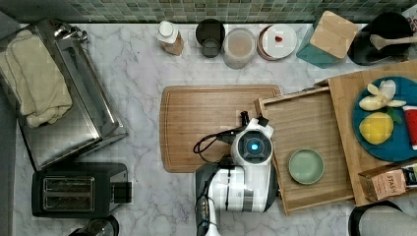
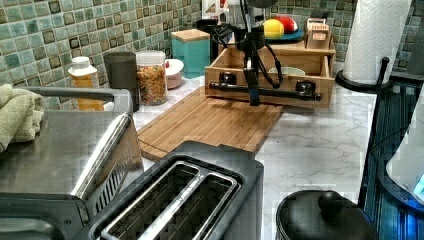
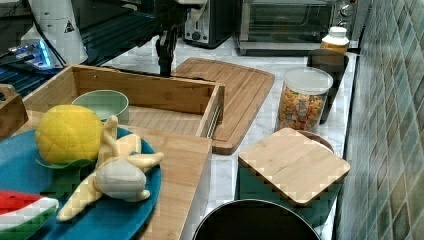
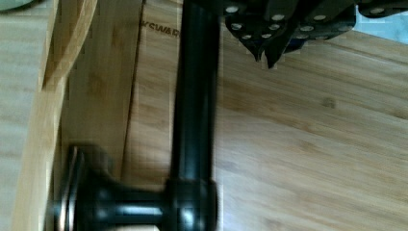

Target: Close the drawer.

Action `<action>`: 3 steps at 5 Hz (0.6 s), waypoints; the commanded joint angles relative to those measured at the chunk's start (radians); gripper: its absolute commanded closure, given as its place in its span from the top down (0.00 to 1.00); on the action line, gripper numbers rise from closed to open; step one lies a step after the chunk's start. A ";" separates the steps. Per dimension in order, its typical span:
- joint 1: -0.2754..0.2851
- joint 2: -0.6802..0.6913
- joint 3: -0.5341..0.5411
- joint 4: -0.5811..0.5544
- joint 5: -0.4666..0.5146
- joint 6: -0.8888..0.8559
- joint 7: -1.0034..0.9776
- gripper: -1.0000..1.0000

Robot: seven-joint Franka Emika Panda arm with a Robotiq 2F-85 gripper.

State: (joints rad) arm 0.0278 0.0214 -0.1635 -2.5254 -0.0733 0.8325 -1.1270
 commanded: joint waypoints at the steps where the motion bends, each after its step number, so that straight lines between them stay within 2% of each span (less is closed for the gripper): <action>1: -0.107 0.024 -0.106 0.146 0.057 -0.041 -0.264 0.00; 2: -0.152 0.048 -0.144 0.174 0.121 0.037 -0.373 0.00; 3: -0.156 0.089 -0.218 0.256 0.176 0.016 -0.460 0.00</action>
State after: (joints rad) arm -0.0106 0.1048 -0.2455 -2.4688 0.0416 0.8242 -1.4707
